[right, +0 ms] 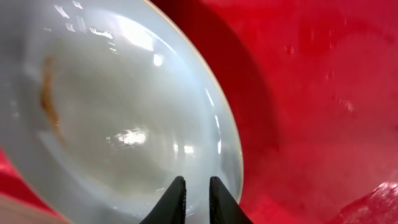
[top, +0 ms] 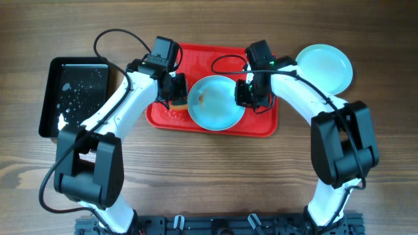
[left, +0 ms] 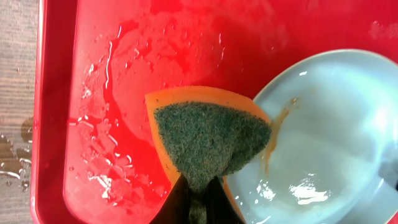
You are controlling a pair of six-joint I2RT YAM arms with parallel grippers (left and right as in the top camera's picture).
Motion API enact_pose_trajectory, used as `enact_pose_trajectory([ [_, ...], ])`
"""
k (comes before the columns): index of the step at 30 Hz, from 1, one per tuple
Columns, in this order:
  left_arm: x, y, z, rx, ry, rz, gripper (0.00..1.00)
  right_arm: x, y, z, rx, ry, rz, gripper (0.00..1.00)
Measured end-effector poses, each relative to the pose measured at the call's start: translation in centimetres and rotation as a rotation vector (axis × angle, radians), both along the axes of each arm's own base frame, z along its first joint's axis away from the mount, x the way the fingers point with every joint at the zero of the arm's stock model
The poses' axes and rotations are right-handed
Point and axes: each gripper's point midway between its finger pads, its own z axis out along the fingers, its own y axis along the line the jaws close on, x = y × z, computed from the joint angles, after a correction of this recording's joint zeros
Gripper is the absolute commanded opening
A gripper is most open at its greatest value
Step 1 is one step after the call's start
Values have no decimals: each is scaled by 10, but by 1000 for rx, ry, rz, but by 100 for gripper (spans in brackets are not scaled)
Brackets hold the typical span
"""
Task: Clean dirty plates on tray and stack at the side
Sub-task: 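Drag the last plate toward the sponge with the right gripper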
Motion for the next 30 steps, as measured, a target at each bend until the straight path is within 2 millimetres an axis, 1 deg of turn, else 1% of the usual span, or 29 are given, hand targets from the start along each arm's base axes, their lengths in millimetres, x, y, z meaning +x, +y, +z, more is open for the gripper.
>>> enact_pose_trajectory([
  [4,-1,0,0,1,3,0,4,-13,-8,-11,-51,54,-77,16],
  [5,-1,0,0,1,3,0,4,-14,-11,-12,-64,61,-90,17],
  [9,-1,0,0,1,2,0,4,-12,-17,-13,-93,56,-117,25],
  [13,0,0,0,1,2,0,4,-12,-16,-11,-81,51,-81,30],
  [15,-1,0,0,1,2,0,4,-12,-14,-6,-79,55,-65,31],
  [17,-1,0,0,1,2,0,4,-9,-15,4,-80,53,-54,32],
  [20,0,0,0,1,2,0,4,-5,-22,29,-91,45,-60,31],
  [22,0,0,0,1,2,0,4,1,-30,50,-97,9,-62,32],
  [24,0,0,0,1,2,0,4,5,-39,65,-108,-27,-61,32],
  [26,-1,0,0,1,2,0,4,7,-45,69,-124,-47,-68,32],
  [27,0,0,0,1,2,0,4,8,-47,68,-131,-52,-70,32],
  [30,-1,0,0,1,2,0,4,2,-51,48,-150,-47,-71,32],
])
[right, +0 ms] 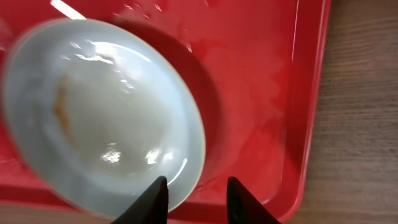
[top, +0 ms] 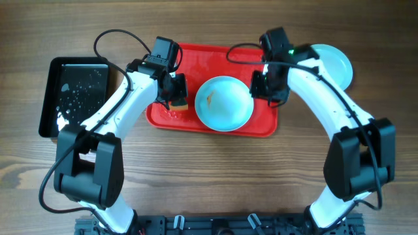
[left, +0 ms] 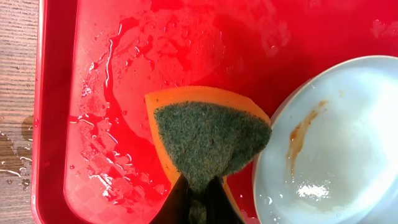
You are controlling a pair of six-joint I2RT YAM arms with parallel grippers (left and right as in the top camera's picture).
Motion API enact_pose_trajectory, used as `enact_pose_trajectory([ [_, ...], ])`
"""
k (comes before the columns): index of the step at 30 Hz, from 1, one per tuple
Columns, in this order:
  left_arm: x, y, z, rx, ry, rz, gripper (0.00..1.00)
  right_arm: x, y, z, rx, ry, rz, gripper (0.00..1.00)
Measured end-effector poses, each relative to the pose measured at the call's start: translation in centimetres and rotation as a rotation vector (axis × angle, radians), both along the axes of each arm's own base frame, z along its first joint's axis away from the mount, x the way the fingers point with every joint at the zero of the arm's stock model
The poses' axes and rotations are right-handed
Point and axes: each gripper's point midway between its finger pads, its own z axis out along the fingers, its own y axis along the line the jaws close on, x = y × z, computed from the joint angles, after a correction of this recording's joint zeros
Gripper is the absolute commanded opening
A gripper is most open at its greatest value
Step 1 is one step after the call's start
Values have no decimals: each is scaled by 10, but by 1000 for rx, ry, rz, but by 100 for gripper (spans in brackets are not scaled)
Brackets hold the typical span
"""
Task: Clean dirty plates on tray and stack at the side
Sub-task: 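Drag the last plate toward the sponge with the right gripper, then scrub the sauce on the last plate with the sponge in left gripper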
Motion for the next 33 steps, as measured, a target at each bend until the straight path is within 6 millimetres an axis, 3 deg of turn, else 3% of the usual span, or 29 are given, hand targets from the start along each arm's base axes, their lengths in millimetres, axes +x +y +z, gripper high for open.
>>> enact_pose_trajectory([
  [4,0,0,0,0,0,0,4,-12,-3,-37,-2,7,1,31],
  [8,0,0,0,0,0,0,4,-19,1,-53,33,10,3,31],
  [24,2,-1,1,-2,-7,0,4,-19,16,-54,95,9,-16,26],
  [28,2,-1,1,-2,-7,0,4,-24,16,-68,90,54,-35,20],
  [31,2,-1,1,-3,-8,0,4,-21,18,-70,103,55,-51,7],
  [33,2,-1,1,-3,-10,0,4,-18,20,-70,110,43,-53,4],
])
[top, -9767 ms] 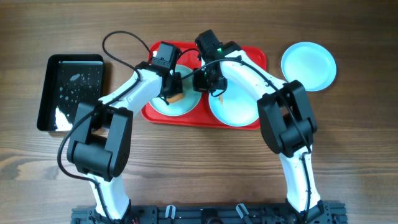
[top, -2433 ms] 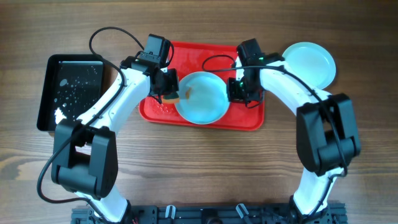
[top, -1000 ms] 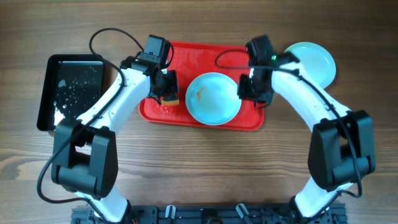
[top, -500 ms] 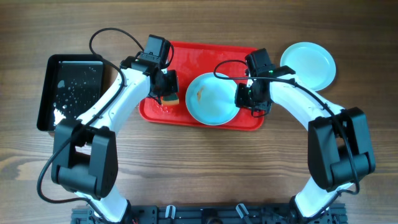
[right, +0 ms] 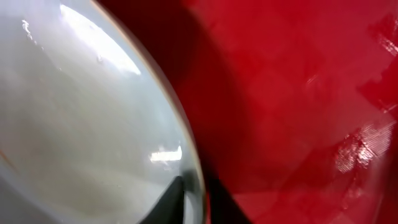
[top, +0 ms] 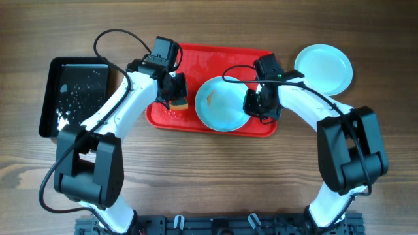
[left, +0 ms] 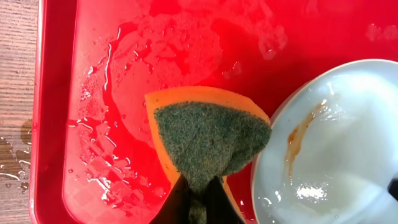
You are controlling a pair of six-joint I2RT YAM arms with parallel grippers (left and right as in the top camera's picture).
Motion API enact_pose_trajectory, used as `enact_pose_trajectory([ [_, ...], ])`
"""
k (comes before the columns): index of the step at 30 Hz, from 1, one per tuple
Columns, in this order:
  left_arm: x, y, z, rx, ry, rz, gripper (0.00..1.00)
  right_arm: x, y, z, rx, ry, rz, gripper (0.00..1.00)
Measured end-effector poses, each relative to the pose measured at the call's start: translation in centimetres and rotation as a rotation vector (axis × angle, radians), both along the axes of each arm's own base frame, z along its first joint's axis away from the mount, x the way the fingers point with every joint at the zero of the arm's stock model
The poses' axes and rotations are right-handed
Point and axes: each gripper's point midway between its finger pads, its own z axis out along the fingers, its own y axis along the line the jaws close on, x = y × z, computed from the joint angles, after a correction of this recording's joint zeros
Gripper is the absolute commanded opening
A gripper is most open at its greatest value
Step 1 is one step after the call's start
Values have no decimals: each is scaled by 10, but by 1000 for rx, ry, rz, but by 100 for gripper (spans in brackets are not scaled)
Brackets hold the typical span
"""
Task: Clean dirty plates on tray and stack at the side
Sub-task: 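Scrub the sauce on the last plate with the sponge in left gripper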
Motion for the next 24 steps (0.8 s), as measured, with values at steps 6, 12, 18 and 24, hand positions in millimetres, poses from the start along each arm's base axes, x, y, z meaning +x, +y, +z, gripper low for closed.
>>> enact_pose_trajectory([
  [6,6,-6,3,-31,-23,-7,4,21,11,3,53,-81,1,4],
  [12,14,-21,9,-97,-60,-33,4,39,21,4,97,-159,26,4],
  [18,14,-47,12,-128,-92,-91,4,44,32,3,107,-187,34,4],
  [24,14,-86,-1,-159,-117,-167,4,37,51,2,114,-186,66,4],
])
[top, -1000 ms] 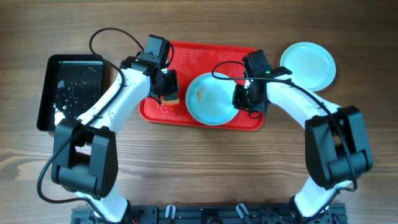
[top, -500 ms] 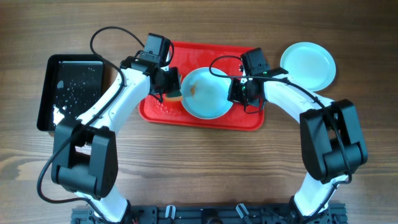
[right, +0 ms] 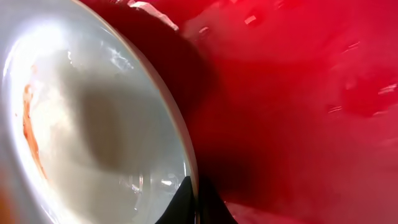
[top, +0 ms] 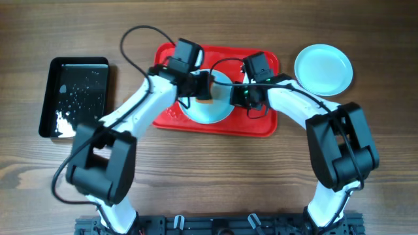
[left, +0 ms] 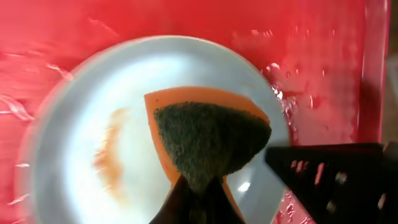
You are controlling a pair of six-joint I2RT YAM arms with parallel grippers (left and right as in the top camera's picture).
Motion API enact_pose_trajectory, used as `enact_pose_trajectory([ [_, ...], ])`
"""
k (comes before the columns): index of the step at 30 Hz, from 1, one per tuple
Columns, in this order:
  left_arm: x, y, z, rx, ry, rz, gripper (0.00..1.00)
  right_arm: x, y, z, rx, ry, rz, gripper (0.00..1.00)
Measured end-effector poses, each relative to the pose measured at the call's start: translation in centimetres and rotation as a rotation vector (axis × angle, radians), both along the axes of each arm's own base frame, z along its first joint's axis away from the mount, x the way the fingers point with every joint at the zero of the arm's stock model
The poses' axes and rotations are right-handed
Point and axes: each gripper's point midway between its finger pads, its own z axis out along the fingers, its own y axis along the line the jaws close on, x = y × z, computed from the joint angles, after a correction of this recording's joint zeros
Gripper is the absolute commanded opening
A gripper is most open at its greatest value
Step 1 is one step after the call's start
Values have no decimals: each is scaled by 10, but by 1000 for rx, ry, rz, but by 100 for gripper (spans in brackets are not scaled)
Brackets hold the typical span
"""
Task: Clean dirty plates on tray and stack at the side
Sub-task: 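Scrub the sauce on the last plate with the sponge in left gripper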
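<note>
A pale blue plate [top: 204,112] with an orange-brown smear [left: 109,155] lies on the red tray [top: 261,124]. My left gripper [left: 199,186] is shut on an orange sponge [left: 211,134], whose green scouring face points at the camera. It hovers over the plate's middle, just right of the smear. My right gripper [right: 196,190] is shut on the plate's right rim, with the plate [right: 93,124] stretching to its left. In the overhead view the two grippers meet over the plate, left [top: 202,86] and right [top: 240,96].
A clean pale blue plate [top: 323,68] rests on the wooden table right of the tray. A black tray [top: 75,94] with water drops stands at the far left. The red tray's floor [right: 298,93] is wet.
My left gripper has moved right with the sponge, from over the tray's wet left part to over the plate. The right gripper still grips the plate's right rim; the plate sits slightly further left.
At first my right gripper held the plate's rim while the sponge hung over the tray's left part. Then the right gripper stood open, off the plate, which lay flat. It returned to the rim, and now the sponge is over the plate.
</note>
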Motion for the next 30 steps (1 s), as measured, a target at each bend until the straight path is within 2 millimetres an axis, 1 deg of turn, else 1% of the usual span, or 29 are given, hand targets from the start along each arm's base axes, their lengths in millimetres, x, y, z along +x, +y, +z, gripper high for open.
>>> enact_pose_trajectory([
  [3,-3,-5,-14,3,30,-1,4,-2,4,0,2,3,5,4],
  [6,-5,-4,-25,11,60,13,4,-2,4,0,2,5,2,3],
  [8,-5,-3,-29,14,68,18,4,-2,4,0,2,5,1,4],
  [13,0,-5,-28,3,51,22,4,-2,4,0,3,6,-2,4],
  [15,-1,-5,-31,5,57,22,4,-2,4,0,3,6,-1,4],
  [19,-6,-3,-47,24,101,28,4,-2,4,0,3,6,-2,4],
  [20,-6,-2,-49,28,108,29,4,-2,4,0,3,6,-1,4],
  [24,-10,7,-52,67,137,45,4,-3,4,0,2,8,-1,4],
  [28,-13,28,-55,195,136,88,4,-4,5,-1,1,10,3,4],
  [30,-11,40,-55,262,119,110,4,-4,5,-1,1,10,3,4],
])
